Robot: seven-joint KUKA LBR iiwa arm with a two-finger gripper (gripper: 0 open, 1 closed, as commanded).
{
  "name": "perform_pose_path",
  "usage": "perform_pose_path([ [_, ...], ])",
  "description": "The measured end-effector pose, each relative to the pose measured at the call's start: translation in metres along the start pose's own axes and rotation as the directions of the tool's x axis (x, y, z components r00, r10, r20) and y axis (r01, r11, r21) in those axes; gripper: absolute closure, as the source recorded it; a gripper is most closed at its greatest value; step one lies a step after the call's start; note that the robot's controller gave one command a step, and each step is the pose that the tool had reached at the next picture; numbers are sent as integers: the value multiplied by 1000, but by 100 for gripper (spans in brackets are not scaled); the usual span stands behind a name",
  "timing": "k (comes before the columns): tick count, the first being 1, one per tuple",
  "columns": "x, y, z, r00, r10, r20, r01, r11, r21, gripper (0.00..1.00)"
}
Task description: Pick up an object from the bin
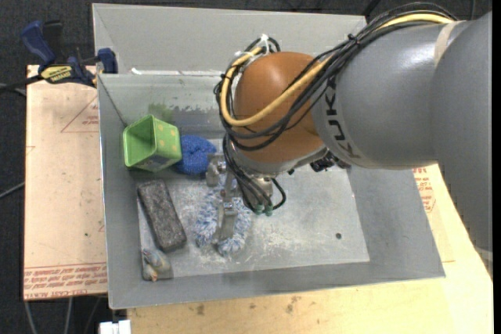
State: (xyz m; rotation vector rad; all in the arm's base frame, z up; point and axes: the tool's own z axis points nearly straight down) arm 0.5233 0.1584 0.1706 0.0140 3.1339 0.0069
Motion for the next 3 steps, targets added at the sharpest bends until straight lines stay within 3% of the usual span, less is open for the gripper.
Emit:
perform_pose_path([
  [1, 18, -34, 53, 1000, -23, -8, 23, 1000, 4, 0],
  [2, 11, -57, 76, 992, -126, -8, 126, 992, 2, 100],
  [3, 11, -57, 76, 992, -126, -8, 126, 992, 2, 100],
])
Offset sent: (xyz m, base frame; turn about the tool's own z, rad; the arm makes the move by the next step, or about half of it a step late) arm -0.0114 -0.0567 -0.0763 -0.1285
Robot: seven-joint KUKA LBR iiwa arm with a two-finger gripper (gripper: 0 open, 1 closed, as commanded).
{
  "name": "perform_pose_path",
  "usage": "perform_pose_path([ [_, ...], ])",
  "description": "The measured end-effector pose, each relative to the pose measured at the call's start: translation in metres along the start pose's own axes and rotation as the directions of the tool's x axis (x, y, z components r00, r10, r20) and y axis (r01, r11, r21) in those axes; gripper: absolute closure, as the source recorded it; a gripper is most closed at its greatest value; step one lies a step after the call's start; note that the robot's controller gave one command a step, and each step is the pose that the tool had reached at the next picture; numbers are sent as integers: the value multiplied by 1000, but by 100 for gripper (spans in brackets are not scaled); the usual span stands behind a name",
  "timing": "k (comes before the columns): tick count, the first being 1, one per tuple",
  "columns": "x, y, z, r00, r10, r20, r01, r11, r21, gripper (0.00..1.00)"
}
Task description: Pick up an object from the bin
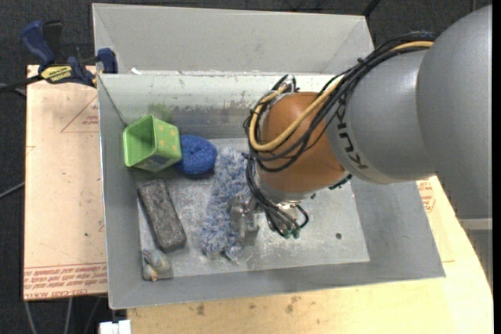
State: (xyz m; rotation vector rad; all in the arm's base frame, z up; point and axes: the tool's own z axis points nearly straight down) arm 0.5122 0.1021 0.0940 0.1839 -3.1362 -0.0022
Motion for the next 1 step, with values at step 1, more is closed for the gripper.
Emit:
perform_pose_path([
  [1, -5, 5, -121, 1000, -17, 1, 17, 1000, 0, 100],
])
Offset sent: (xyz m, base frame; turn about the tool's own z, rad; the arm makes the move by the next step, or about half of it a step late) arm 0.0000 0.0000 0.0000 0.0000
